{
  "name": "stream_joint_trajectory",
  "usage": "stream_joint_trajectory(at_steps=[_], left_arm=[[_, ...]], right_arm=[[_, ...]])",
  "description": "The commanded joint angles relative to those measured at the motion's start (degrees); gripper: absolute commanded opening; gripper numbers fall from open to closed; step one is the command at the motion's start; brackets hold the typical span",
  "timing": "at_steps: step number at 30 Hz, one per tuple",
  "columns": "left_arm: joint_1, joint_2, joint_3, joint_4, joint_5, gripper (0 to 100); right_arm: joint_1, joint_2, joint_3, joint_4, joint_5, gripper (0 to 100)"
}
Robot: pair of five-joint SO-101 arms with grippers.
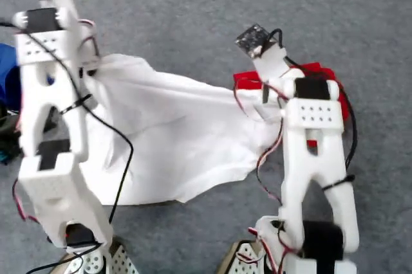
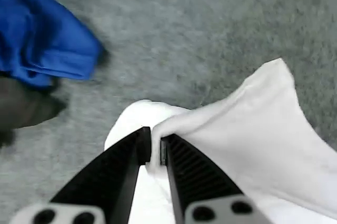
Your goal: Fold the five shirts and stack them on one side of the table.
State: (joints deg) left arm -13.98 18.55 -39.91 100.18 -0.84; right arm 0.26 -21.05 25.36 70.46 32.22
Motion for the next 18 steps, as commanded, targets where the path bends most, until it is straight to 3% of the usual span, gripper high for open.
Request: stream_joint_trajectory(at_steps=[1, 8, 18], left_arm=[[-6.33, -10.95, 2.11, 0.62, -1.49, 2], [-9.85, -27.03, 11.6, 0.62, -3.16, 2], [-16.26, -42.77, 29.19, 0.53, -10.11, 2]], right_arm=[[-0.4, -7.6, -0.22, 4.31, 2.11, 0.4], [-7.52, -17.27, 1.45, 14.77, 5.89, 0.4], [-16.92, -26.77, 12.18, 14.95, 5.54, 0.5]])
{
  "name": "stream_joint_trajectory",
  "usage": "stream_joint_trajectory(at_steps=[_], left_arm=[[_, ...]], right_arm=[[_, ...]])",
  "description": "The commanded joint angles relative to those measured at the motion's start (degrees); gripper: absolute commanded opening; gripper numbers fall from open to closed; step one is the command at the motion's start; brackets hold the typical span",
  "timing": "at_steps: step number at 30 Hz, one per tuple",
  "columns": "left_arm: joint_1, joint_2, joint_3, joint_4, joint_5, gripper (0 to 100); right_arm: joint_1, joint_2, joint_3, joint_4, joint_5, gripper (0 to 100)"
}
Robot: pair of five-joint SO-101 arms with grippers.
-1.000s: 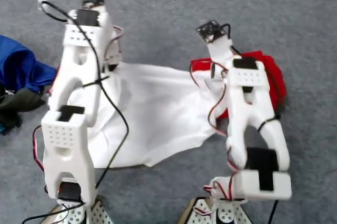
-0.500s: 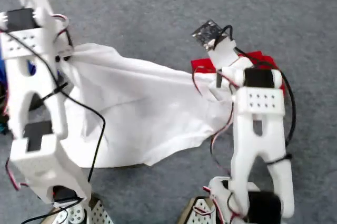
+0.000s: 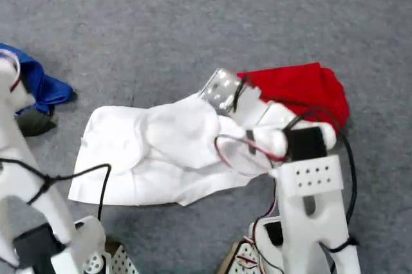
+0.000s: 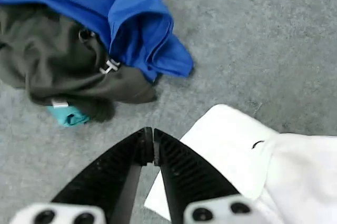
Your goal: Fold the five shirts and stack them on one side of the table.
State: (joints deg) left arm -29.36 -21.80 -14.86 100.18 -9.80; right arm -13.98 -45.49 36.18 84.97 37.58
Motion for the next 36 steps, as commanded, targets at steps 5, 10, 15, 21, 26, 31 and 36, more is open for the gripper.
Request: stream_joint_trajectory(at_steps=[5, 10, 15, 21, 26, 31, 36], left_arm=[[3.96, -2.33, 11.87, -3.96, 0.62, 8], [15.91, -1.01, 13.63, -13.27, 8.97, 25], [27.16, 8.48, 13.89, -21.71, 14.33, 27], [36.04, 22.11, 6.77, -23.47, 22.24, 27], [40.79, 30.81, -1.67, -23.47, 28.84, 27], [45.71, 43.03, -8.97, -23.47, 34.55, 26], [46.42, 55.6, -18.29, -23.47, 39.74, 21]], right_arm=[[-2.86, -3.38, 5.93, 0.0, 0.18, 0.5], [-2.59, -3.47, 6.73, 0.0, 0.53, 0.4], [-2.59, -3.3, 6.81, 0.0, 0.53, 0.4], [-1.1, -3.3, 7.69, 0.18, 0.53, 0.3], [6.29, -3.3, 7.78, 0.35, 0.53, 0.3], [10.15, -3.38, 7.78, 0.44, 2.99, 0.3], [10.77, -3.38, 7.87, 0.44, 3.34, 0.3]])
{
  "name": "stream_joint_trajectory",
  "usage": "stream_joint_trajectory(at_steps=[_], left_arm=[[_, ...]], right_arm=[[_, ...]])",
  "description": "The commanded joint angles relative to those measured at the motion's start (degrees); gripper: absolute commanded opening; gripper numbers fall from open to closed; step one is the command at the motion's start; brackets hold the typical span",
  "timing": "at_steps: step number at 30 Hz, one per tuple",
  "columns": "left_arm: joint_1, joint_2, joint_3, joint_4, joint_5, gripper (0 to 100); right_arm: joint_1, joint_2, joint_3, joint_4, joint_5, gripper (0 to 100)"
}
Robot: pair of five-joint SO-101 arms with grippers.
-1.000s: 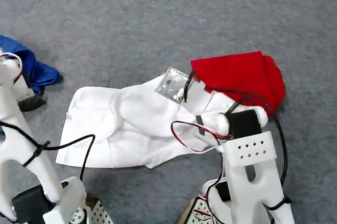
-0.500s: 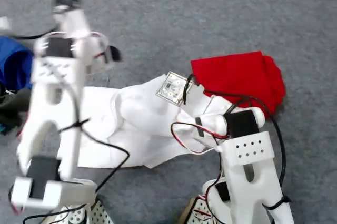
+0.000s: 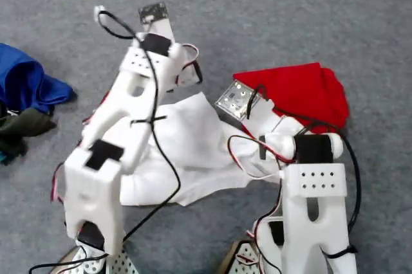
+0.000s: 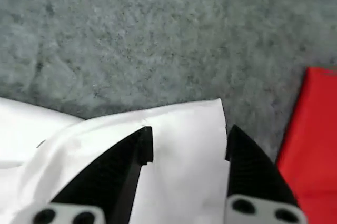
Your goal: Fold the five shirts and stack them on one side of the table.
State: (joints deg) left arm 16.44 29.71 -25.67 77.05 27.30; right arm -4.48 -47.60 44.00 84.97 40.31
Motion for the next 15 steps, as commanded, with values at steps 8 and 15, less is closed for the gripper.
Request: stream_joint_trajectory(at_steps=[8, 15], left_arm=[[2.2, 17.63, -27.08, 8.18, 8.53, 21], [4.13, 27.65, -41.67, 16.7, 11.25, 21]], right_arm=[[1.27, -1.36, 0.04, 0.44, 0.44, 0.3], [1.27, -1.45, 1.63, 0.0, 0.53, 0.3]])
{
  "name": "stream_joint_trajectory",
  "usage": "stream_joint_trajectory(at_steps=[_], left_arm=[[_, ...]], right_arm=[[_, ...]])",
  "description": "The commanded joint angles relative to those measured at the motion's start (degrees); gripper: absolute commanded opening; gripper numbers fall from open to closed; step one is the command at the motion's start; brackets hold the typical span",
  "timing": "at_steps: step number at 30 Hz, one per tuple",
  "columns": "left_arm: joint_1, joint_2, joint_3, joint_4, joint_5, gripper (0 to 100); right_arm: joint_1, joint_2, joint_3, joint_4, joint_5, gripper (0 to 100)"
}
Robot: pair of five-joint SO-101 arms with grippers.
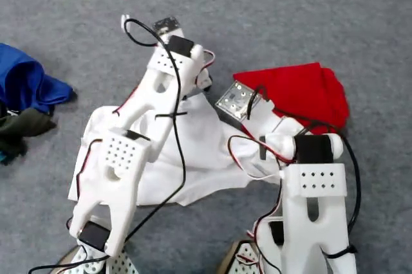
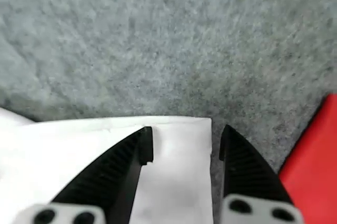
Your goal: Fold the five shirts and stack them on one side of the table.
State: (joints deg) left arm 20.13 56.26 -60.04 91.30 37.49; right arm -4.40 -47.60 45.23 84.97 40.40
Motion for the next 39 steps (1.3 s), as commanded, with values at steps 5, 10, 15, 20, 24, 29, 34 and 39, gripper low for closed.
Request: stream_joint_trajectory(at_steps=[5, 10, 15, 20, 24, 29, 34, 39], left_arm=[[0.7, 5.85, -13.98, 4.84, 1.05, 21], [0.88, 8.57, -17.14, 4.48, 2.2, 21], [0.79, 11.12, -18.11, 3.69, 2.9, 21], [1.05, 11.65, -18.02, 3.96, 2.9, 21], [0.97, 11.82, -17.58, 3.96, 2.99, 15], [1.05, 11.82, -18.02, 3.78, 2.99, 8], [1.05, 11.3, -18.02, 4.13, 2.99, 2], [0.7, 10.51, -23.38, 9.49, 2.99, 2]], right_arm=[[1.19, -1.45, 0.57, -0.09, 0.44, 0.3], [1.19, -1.45, 0.75, -0.79, 0.44, 0.3], [1.19, -1.45, 0.66, -0.88, 0.44, 0.3], [1.19, -1.45, 0.75, -0.88, 0.44, 0.3], [1.19, -1.45, 0.84, -0.79, 0.44, 0.3], [1.19, -1.45, 0.84, -0.79, 0.44, 0.3], [1.19, -1.45, 0.84, -0.79, 0.44, 0.3], [0.92, -1.45, 0.4, -1.23, 0.44, 0.6]])
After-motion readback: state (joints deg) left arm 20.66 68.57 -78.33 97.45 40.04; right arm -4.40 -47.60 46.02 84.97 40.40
